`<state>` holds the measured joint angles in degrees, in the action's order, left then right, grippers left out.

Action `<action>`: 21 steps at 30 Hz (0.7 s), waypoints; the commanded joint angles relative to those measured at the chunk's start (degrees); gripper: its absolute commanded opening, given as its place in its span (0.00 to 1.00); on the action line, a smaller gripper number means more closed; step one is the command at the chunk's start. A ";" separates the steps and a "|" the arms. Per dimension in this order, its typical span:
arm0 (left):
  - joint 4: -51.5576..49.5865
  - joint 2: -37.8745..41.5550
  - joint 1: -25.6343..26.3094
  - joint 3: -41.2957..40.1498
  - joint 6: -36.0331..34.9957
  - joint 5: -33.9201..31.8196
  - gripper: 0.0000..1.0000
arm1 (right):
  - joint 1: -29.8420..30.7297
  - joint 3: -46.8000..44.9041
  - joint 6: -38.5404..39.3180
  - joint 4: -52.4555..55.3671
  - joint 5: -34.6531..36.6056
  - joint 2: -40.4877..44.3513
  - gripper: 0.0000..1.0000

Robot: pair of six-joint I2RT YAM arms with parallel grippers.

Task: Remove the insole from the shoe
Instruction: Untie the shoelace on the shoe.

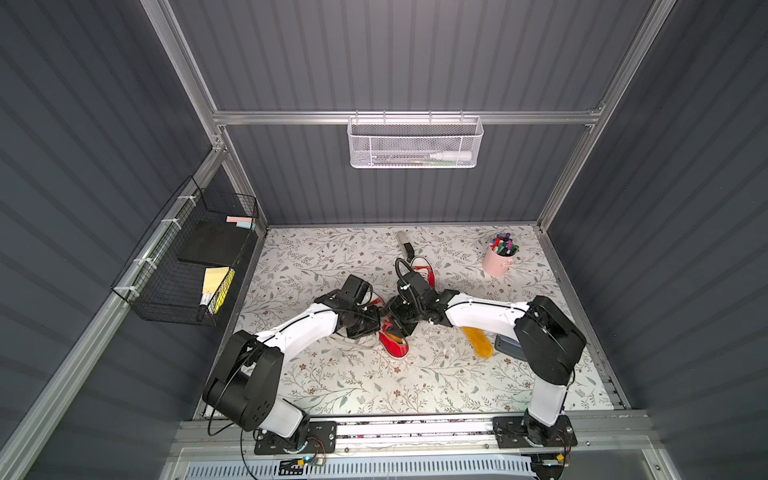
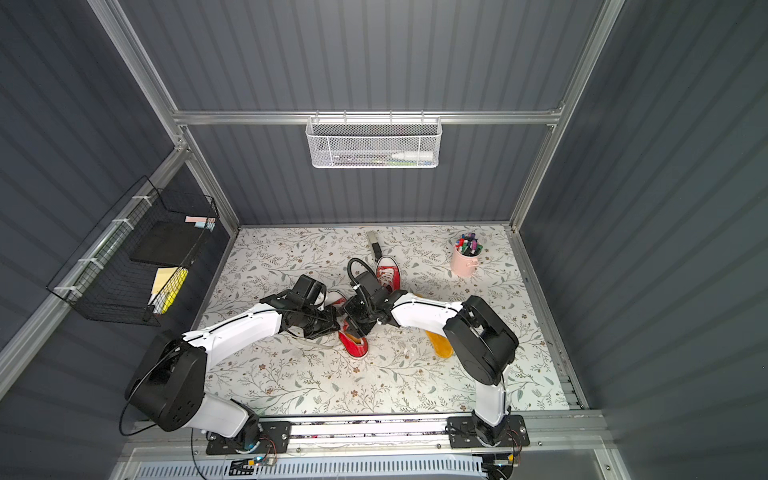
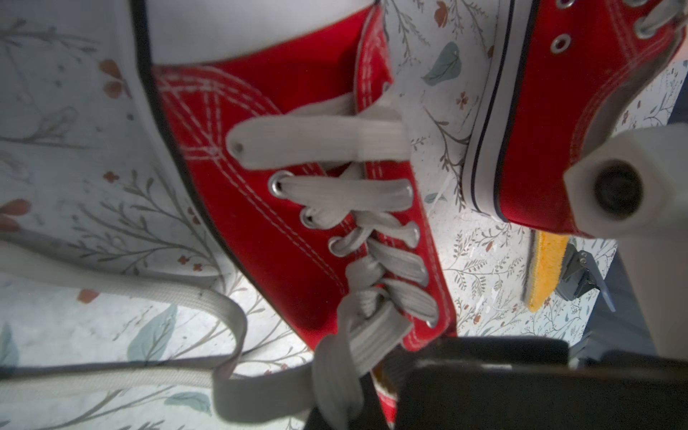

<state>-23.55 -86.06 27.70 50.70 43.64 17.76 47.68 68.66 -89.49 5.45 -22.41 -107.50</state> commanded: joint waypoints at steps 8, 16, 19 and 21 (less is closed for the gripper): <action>-1.61 0.35 0.95 0.77 -2.50 2.82 0.00 | 0.17 2.64 -2.47 -10.14 0.82 -3.09 0.61; -1.15 0.48 0.95 -0.03 -2.49 4.05 0.00 | 0.17 -2.05 -8.50 -20.00 2.27 -2.92 0.61; -0.91 0.72 0.92 -0.61 -1.88 4.78 0.00 | 0.05 -2.13 -9.68 -23.08 2.66 -3.50 0.61; -0.47 1.18 0.93 -1.44 -1.22 5.43 0.00 | -0.04 -2.23 -10.08 -24.09 3.35 -3.66 0.61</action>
<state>-22.94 -85.95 27.20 50.57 43.42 18.46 47.40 65.87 -97.38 -7.57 -21.41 -110.08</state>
